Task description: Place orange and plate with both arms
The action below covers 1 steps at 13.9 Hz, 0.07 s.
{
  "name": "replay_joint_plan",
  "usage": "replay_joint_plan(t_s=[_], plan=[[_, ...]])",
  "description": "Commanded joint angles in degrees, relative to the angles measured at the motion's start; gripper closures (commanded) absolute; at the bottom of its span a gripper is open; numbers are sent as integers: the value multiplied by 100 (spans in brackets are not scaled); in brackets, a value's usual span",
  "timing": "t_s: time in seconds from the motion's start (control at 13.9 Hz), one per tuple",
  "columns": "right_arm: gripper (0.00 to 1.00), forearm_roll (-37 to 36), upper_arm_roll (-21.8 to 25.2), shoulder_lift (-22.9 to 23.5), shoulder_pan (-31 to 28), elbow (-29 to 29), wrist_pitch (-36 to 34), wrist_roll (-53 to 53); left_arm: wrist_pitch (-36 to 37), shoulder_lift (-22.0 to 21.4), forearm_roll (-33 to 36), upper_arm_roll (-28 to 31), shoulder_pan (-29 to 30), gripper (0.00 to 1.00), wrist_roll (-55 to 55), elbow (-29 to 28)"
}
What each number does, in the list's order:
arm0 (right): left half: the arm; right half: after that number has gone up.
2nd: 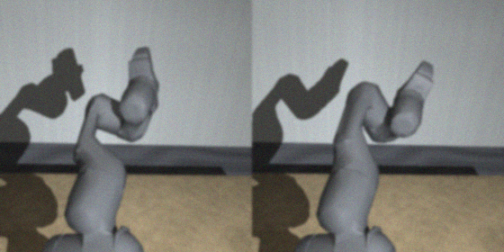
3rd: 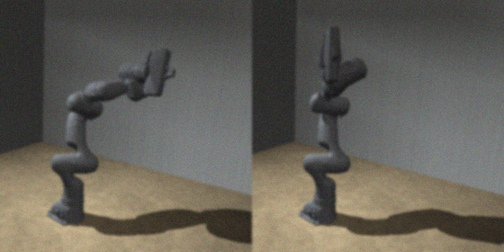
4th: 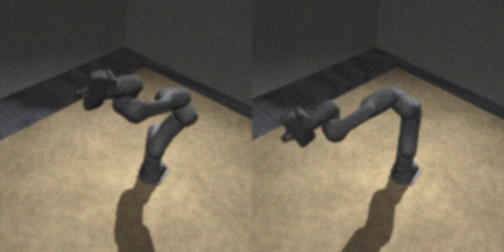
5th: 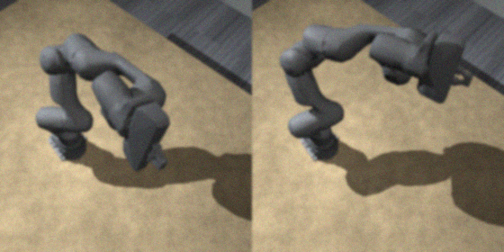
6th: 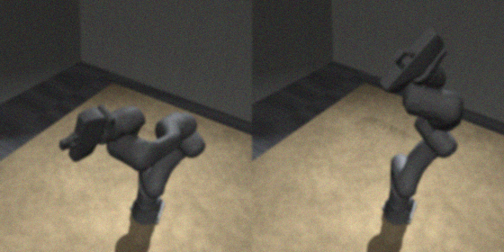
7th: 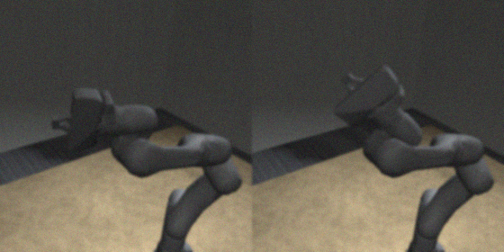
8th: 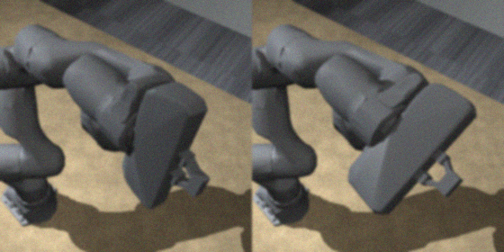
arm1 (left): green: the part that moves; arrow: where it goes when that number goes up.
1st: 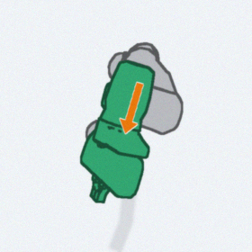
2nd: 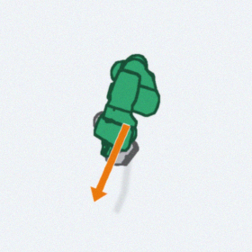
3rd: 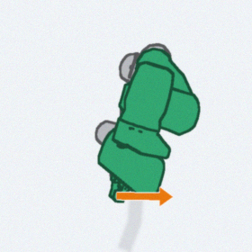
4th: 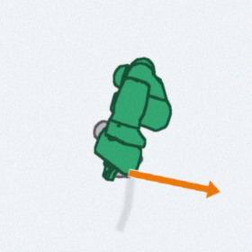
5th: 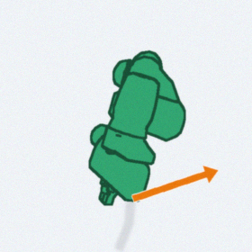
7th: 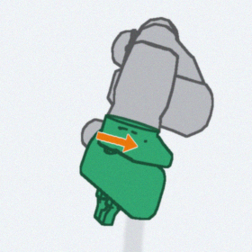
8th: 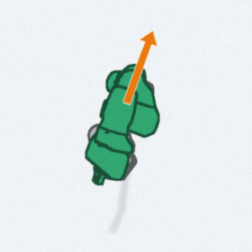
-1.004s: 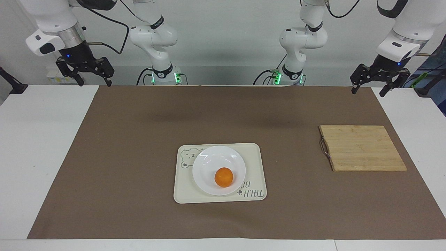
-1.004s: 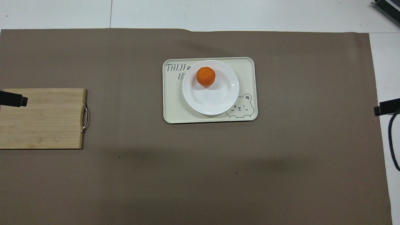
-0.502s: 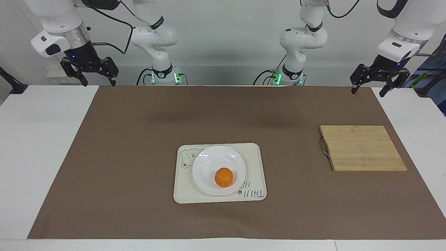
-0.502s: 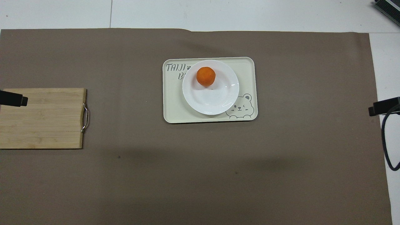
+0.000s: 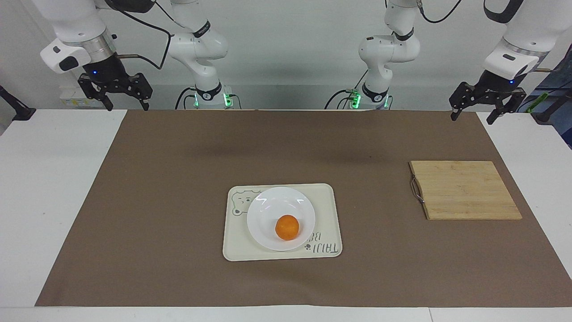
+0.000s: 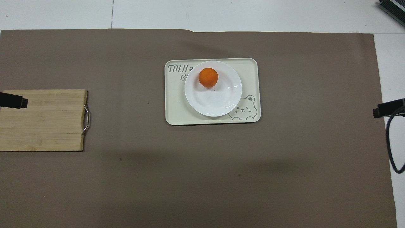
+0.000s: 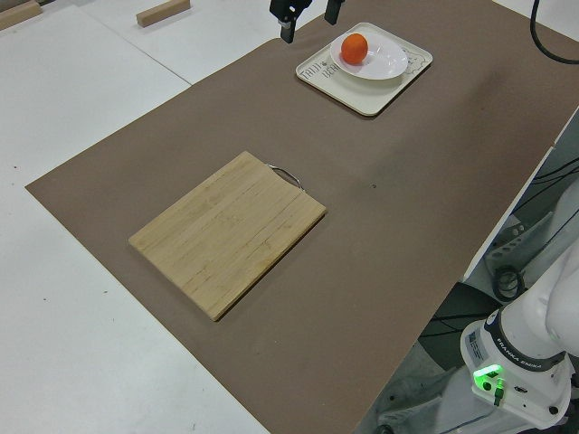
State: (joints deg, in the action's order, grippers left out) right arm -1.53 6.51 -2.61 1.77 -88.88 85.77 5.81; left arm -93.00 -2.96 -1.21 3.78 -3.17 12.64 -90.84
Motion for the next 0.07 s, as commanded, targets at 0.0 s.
replay_joint_plan(t_s=[0.0], plan=[[0,-22,-36,6,-10,20,-8,-142,63,32,60,-62,79,0,11,119]])
